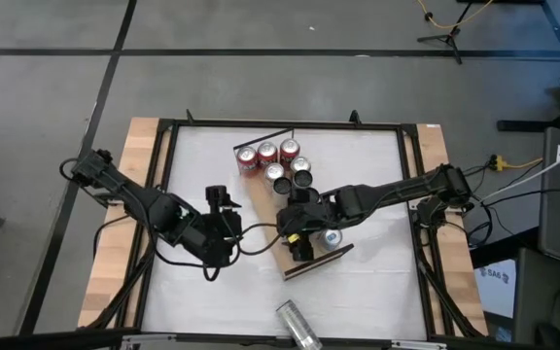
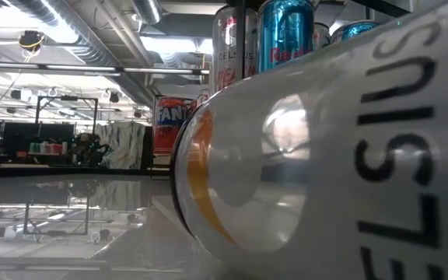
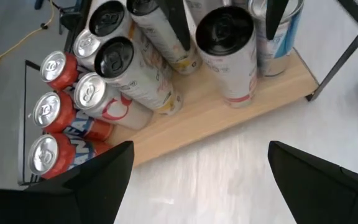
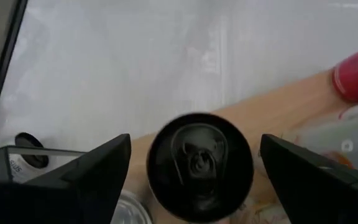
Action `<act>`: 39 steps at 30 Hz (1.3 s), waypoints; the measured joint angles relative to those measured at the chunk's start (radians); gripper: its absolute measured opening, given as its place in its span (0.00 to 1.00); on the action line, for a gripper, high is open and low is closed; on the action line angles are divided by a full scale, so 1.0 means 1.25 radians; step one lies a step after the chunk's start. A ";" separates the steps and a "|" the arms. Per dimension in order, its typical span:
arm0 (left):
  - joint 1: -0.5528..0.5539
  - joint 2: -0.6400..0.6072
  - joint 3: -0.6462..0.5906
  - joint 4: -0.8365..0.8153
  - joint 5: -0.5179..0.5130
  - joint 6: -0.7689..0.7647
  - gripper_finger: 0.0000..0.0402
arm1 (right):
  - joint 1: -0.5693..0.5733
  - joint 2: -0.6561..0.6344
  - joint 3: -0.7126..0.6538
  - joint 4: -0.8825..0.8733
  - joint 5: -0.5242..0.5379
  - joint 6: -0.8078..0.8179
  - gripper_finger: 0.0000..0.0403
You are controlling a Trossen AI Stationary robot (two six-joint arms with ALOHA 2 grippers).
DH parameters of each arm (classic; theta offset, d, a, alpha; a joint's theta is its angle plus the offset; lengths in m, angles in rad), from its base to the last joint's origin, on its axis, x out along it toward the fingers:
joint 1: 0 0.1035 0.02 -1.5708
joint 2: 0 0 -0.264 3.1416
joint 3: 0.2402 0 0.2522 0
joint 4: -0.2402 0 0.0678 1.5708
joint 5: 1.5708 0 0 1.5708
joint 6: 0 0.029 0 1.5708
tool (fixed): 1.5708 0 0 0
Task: Place canned beverage on shelf
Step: Align the red soda can with the other red soda can
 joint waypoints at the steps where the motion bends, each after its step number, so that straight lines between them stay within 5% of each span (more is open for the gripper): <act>1: 0.000 0.000 -0.006 0.004 0.000 0.000 0.90 | 0.000 0.000 0.000 -0.006 0.000 0.007 0.88; 11: 0.000 0.000 -0.016 0.025 0.000 0.001 0.90 | 0.000 0.012 -0.001 -0.024 -0.001 0.012 0.86; 23: 0.001 0.000 -0.016 0.028 0.001 0.001 0.90 | 0.000 0.014 -0.001 -0.026 0.000 0.011 0.63; 39: 0.001 0.000 -0.016 0.029 0.001 0.001 0.90 | 0.000 -0.007 0.000 -0.104 -0.008 0.011 0.65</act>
